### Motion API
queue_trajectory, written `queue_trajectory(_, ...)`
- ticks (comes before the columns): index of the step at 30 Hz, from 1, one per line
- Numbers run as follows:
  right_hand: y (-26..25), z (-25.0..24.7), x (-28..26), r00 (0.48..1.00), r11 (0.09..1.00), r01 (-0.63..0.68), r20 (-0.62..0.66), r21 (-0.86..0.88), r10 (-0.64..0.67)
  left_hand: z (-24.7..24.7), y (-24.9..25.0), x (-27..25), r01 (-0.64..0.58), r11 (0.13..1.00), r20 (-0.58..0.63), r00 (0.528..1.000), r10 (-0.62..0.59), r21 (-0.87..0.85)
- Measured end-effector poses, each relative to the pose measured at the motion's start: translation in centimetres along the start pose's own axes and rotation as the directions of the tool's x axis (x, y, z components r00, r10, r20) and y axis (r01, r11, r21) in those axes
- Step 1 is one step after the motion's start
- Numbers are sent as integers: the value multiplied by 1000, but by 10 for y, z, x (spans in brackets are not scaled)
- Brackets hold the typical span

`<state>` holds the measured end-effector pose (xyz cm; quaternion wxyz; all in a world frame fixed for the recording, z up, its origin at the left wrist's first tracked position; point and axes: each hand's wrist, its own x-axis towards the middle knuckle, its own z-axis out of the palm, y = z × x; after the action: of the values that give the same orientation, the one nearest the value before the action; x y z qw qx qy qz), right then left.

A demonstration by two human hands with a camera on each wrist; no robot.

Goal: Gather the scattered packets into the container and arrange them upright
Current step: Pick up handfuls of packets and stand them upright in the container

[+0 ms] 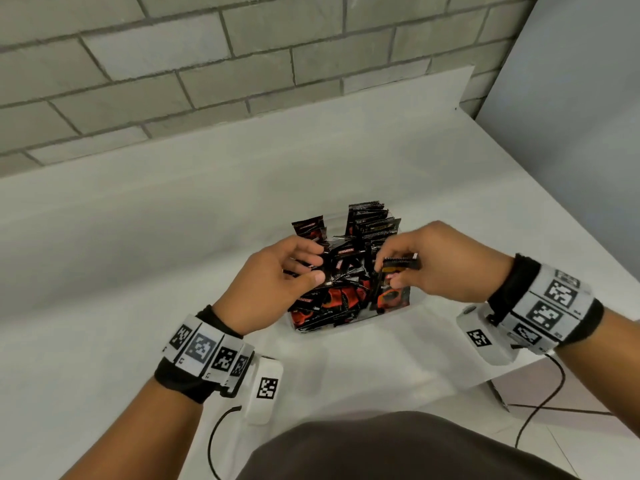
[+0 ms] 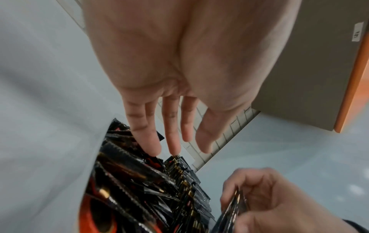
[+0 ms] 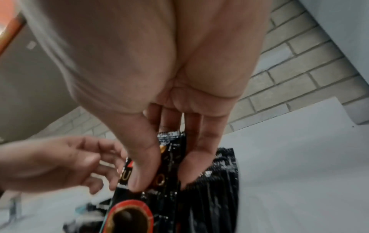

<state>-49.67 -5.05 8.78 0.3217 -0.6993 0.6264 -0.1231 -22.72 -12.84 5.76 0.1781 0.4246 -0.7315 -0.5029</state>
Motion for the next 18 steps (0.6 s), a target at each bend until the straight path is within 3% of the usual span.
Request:
queue_trajectory(8,27,22,4,997,965,61,-26,-254,-70,11,-2,-3,-22,1000,18,1000,22,-15)
queue_trajectory(14,25,36,-4,984,943,145,-59,-300,-170,35,8,-7,-31,997,255,967,13,66)
queue_trajectory(18,26,36,-7,977,939,168,-78,-302,-199,50,17,-4,-153,956,337,940,62,251)
